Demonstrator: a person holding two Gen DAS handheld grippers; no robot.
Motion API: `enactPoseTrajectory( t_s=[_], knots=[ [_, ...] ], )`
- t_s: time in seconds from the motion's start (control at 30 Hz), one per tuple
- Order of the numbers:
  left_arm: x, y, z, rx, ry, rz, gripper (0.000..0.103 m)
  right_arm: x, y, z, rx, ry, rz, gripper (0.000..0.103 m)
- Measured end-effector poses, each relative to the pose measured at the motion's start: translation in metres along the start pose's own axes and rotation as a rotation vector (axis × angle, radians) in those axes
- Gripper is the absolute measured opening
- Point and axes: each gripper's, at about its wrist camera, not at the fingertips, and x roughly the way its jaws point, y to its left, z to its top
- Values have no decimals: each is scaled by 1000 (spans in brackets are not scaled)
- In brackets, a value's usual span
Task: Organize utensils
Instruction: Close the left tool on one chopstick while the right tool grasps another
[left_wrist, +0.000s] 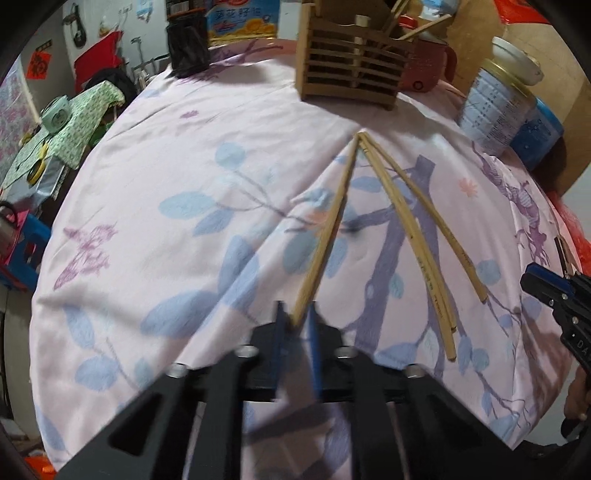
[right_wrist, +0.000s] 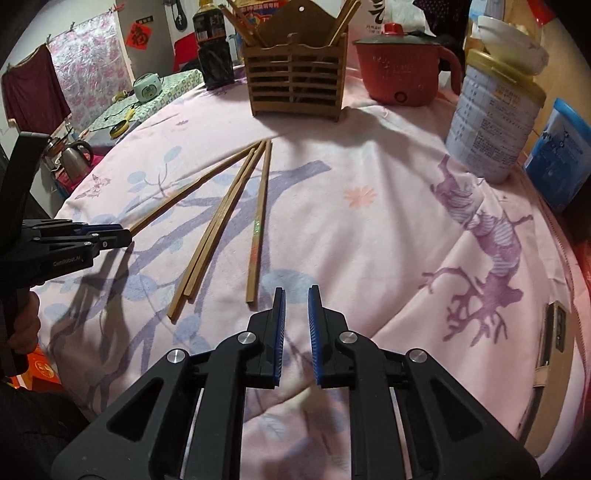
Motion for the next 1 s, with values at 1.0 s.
enactPoseTrajectory(
  t_s=[1.0],
  knots=[
    [-32,7,-5,-18,-11,43,7,33,20,-1,19,71,143,7]
  ],
)
